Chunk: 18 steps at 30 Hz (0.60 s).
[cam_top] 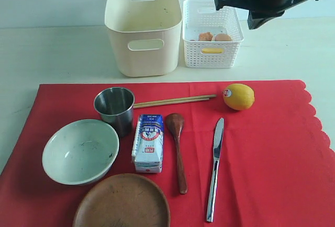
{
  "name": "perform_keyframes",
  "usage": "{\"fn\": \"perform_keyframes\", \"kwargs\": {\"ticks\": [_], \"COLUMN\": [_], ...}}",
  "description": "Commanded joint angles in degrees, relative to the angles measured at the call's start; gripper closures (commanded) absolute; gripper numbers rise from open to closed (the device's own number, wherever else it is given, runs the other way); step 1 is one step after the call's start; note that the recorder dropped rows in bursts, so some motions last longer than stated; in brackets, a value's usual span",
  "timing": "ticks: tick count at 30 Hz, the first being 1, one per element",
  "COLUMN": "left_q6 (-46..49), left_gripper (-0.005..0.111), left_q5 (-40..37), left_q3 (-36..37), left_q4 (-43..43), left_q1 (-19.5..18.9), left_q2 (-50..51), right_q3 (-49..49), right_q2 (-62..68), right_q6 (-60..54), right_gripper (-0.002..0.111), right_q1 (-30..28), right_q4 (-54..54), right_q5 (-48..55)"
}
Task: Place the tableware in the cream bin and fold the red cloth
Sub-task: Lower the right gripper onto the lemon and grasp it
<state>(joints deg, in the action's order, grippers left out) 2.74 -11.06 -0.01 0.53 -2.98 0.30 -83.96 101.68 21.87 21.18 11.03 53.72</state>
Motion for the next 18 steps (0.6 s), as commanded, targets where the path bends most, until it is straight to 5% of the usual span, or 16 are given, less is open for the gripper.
{"fn": "perform_keyframes", "kwargs": {"ticks": [1,18], "left_q6": [0.1,0.1], "left_gripper": [0.104,0.104], "left_q5": [0.0,0.0], "left_q3": [0.0,0.0], "left_q4": [0.6,0.6], "left_q1": [0.4,0.4], "left_q2": [-0.3,-0.3], "right_q3": [-0.3,-0.3], "right_q2": [2.2,10.1], "right_q6": [1.8,-1.5], "right_gripper": [0.103,0.035], "right_q1": [-0.2,5.5], "right_q4": [-0.5,2.9], "right_q5": [4.6,4.6]}}
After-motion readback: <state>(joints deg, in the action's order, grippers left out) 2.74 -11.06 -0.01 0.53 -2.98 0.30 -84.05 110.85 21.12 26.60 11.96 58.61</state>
